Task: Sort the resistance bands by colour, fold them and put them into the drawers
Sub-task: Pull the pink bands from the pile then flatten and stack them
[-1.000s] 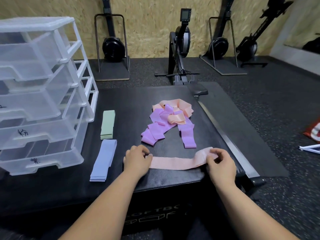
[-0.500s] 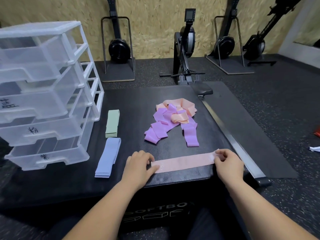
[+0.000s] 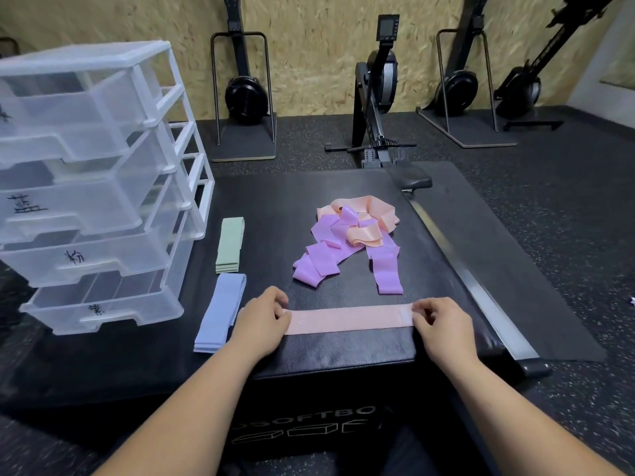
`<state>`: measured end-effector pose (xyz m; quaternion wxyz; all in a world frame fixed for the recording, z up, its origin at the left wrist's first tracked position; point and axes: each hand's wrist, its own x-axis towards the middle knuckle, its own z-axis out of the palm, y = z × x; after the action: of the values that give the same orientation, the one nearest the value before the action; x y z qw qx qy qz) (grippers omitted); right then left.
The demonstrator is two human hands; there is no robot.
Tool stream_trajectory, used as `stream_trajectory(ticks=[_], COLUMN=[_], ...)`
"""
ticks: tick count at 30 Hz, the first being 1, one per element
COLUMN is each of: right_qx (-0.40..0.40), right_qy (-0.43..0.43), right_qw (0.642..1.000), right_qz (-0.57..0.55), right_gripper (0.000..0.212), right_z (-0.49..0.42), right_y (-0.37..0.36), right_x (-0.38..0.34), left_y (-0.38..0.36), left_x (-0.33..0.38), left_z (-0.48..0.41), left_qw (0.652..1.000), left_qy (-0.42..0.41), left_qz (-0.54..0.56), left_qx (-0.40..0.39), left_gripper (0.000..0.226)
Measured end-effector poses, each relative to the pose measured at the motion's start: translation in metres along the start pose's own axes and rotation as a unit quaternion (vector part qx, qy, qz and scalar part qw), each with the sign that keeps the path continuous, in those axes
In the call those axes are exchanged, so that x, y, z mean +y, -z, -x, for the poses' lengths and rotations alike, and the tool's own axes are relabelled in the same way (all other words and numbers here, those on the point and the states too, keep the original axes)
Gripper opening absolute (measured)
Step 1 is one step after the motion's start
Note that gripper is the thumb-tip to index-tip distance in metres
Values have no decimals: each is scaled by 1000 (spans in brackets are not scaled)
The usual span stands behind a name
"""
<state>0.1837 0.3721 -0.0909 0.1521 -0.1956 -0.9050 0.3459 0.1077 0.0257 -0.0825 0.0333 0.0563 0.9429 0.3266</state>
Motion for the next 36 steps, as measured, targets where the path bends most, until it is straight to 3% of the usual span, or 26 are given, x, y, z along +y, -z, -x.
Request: stream_trajectory(ticks=[2, 7, 11, 14, 20, 25, 29, 32, 34, 36], right_qx=[4, 24, -6, -48, -121, -176, -195, -88, -26, -18], right_qy=[2, 4, 22, 54, 203, 238, 207, 241, 213, 169], right_qw=[999, 996, 997, 991, 933, 899, 909, 938, 967, 984], right_qz=[54, 91, 76, 110, 272, 323, 304, 233, 139, 42], right_gripper=[17, 30, 28, 33, 47, 56, 57, 34, 28, 25], right_z=[-1, -15, -43, -69, -112, -134, -141, -147, -148, -148], right_y=[-3, -7, -12, -18, -39, -67, -77, -70, -60, -48], right_x=[-4, -18, -35, -50, -84, -95, -100, -109, -115, -119], left_y=[-3, -12, -15, -15, -17, -21, -20, -22, -23, -23], left_x=[0, 9, 23, 35, 34, 29, 30, 29, 28, 28], left_z=[-1, -14, -33, -51, -65, -67, -70, -69, -68, -68], left_qw=[998, 996, 996, 998, 997, 996, 994, 993, 993, 992], left_qy=[-19, -52, -65, -30, 9, -10, -16, -16, -18, -19], left_qz=[-58, -34, -59, -60, -74, -90, -112, -114, -119, -122], left_qx=[18, 70, 30, 3, -5, 5, 2, 7, 10, 11], left_gripper=[22, 26, 30, 34, 45, 44, 45, 45, 45, 46])
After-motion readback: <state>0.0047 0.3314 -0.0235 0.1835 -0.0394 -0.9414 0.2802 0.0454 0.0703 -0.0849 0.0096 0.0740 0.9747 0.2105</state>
